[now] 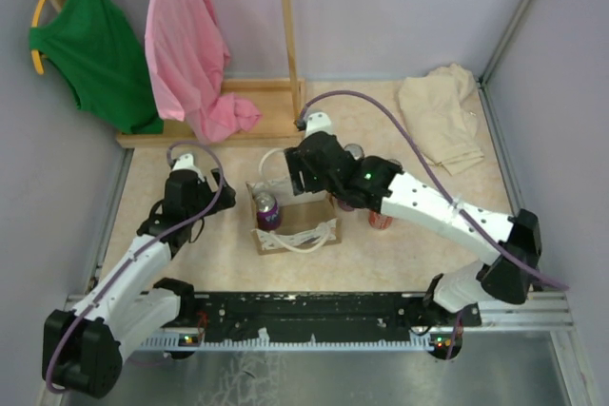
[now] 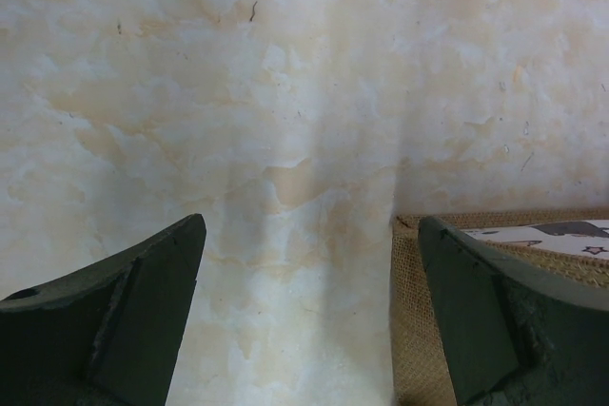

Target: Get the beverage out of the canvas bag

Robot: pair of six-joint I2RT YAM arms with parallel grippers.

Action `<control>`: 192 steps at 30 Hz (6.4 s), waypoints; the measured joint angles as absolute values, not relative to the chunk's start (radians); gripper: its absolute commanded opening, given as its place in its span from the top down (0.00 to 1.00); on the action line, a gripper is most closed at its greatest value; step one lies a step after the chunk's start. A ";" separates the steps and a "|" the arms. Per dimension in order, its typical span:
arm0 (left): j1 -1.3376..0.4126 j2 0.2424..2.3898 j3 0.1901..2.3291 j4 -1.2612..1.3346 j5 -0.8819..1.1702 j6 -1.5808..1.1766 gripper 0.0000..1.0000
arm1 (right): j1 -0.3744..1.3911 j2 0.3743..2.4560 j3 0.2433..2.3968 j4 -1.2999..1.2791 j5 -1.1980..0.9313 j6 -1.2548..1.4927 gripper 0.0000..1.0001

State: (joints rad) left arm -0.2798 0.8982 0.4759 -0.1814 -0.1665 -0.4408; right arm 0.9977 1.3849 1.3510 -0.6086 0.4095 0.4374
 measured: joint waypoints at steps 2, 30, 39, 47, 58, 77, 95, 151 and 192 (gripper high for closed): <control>-0.280 0.887 0.476 -0.184 -0.167 -0.441 0.01 | 1.019 1.430 1.358 -0.599 0.386 0.438 0.36; -0.280 0.846 0.476 -0.218 -0.191 -0.441 0.01 | 1.090 1.769 1.473 -0.530 0.236 0.443 0.18; -0.280 0.846 0.476 -0.218 -0.191 -0.441 0.01 | 1.093 1.797 1.492 -0.517 0.217 0.447 0.08; -0.280 0.852 0.476 -0.217 -0.191 -0.441 0.01 | 1.099 1.857 1.501 -0.524 0.237 0.446 0.05; -0.280 0.864 0.476 -0.217 -0.190 -0.441 0.01 | 1.104 1.888 1.502 -0.527 0.276 0.450 0.14; -0.280 0.882 0.476 -0.216 -0.190 -0.441 0.01 | 1.120 1.905 1.514 -0.516 0.313 0.461 1.00; -0.280 0.878 0.476 -0.217 -0.190 -0.445 0.01 | 1.131 1.781 1.561 -0.621 0.348 0.384 1.00; -0.280 0.879 0.471 -0.171 -0.149 -0.431 0.01 | 0.507 0.996 0.811 -0.688 0.669 0.624 1.00; -0.280 0.842 0.442 -0.128 -0.214 -0.426 0.01 | 0.370 1.032 0.765 -0.622 0.514 0.676 0.01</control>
State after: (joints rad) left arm -0.2798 0.8425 0.4416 -0.1280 -0.2142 -0.4255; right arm 0.3702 1.0325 0.7647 -0.6220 0.5137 0.6758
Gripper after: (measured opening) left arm 0.995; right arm 0.991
